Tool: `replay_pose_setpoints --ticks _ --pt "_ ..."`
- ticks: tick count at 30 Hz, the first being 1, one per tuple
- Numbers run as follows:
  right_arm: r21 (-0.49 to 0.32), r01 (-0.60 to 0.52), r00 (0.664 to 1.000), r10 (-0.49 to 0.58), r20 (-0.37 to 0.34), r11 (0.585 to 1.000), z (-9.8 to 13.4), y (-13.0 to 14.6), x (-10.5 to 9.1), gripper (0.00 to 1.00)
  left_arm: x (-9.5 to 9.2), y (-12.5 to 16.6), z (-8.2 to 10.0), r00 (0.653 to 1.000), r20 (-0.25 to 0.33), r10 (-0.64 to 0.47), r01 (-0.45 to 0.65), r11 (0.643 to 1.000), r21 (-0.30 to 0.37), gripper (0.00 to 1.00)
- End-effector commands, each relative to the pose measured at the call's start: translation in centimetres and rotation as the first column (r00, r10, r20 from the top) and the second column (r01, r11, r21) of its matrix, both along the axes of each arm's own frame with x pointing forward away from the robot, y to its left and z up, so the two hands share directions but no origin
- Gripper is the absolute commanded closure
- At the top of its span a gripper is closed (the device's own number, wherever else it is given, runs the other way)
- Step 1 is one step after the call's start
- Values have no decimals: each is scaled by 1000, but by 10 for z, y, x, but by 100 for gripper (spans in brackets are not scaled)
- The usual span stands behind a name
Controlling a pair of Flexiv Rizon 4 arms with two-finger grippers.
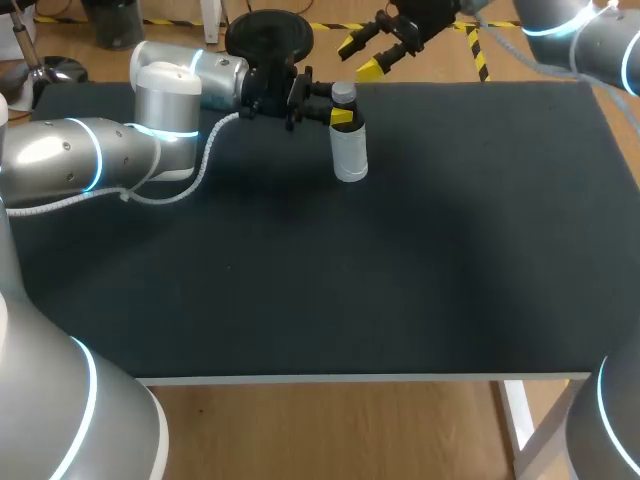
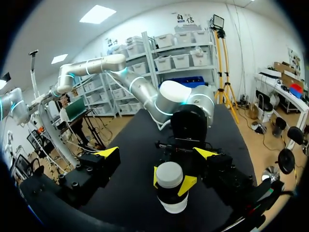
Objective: Unscrew the bottle cap
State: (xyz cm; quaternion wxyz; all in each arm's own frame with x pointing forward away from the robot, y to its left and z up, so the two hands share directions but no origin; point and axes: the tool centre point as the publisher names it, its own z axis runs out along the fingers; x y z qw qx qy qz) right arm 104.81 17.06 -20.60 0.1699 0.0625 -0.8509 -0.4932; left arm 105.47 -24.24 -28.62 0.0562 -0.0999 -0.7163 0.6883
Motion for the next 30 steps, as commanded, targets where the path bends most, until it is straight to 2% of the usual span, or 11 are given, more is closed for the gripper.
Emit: replay_pose_setpoints --ticks 1,16,21,24,30 --pt "4 765 527 -630 571 644 7 -1 -7 0 3 -1 -2 1000 -1 -7 7 1000 -3 100" --pt "-24 740 572 -609 550 673 1 1 -5 0 3 -1 -2 1000 -1 -7 7 1000 -3 100" --pt "-52 737 582 -594 556 673 -1 0 -3 0 3 -1 -2 1000 -1 -7 7 1000 -3 100" --pt "-91 730 603 -575 553 678 -4 0 -1 0 3 -1 -2 1000 -1 -7 7 1000 -3 100" --pt "-114 719 623 -563 543 685 -7 1 3 0 3 -1 -2 1000 -1 -7 7 1000 -3 100"
